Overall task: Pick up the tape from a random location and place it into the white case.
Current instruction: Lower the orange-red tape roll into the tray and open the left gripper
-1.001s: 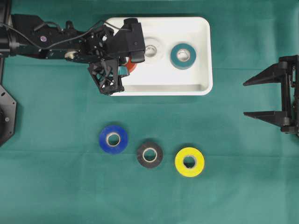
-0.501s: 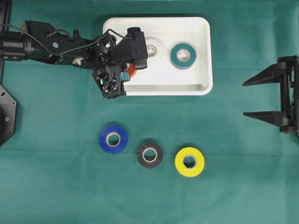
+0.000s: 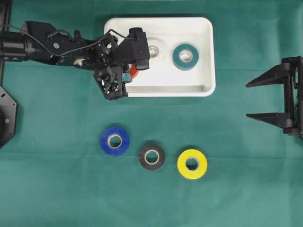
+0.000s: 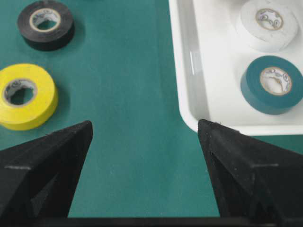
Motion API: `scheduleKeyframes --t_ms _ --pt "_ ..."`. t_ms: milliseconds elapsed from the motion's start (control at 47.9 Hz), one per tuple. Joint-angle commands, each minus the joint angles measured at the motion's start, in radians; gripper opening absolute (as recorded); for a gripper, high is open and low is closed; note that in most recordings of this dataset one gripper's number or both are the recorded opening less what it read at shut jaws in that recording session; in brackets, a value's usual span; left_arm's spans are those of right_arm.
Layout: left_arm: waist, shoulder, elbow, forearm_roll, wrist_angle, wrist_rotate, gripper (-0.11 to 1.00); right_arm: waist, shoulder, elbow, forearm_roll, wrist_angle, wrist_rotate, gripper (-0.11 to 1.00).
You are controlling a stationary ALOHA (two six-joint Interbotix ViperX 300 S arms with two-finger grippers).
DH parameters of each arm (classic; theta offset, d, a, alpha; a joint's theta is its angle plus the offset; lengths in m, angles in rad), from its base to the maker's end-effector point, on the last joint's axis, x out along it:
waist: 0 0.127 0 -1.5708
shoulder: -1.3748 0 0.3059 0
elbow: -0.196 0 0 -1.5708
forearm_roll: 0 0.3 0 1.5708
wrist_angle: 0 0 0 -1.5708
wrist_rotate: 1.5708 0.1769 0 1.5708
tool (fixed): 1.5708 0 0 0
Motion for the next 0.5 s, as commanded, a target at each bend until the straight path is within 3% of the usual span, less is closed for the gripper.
scheduleKeyframes --t_ms 0,83,250,313,355,480 --pt "0.003 -0.012 -0.02 -0.002 -0.006 0.0 0.23 0.002 0.005 -0.021 -0.002 -0.006 0.0 0.86" --pt "0.003 -0.012 -0.025 -0.002 -0.006 0.0 0.31 0.002 0.006 -0.023 -0.002 -0.008 0.002 0.86" --pt "0.003 -0.009 -0.031 -0.002 -0.012 0.0 0.8 0.002 0.005 -0.023 0.0 -0.006 0.002 0.86" --pt "0.003 -0.009 -0.032 -0.002 -0.014 0.0 0.93 0.002 0.005 -0.021 -0.002 -0.006 0.002 0.86" --pt "0.005 -0.009 -0.032 -0.002 -0.012 0.0 0.97 0.002 0.006 -0.023 -0.002 -0.006 0.002 0.86" --pt "0.005 -0.009 -0.032 -0.002 -0.012 0.0 0.94 0.002 0.006 -0.023 -0.002 -0.006 0.002 0.86"
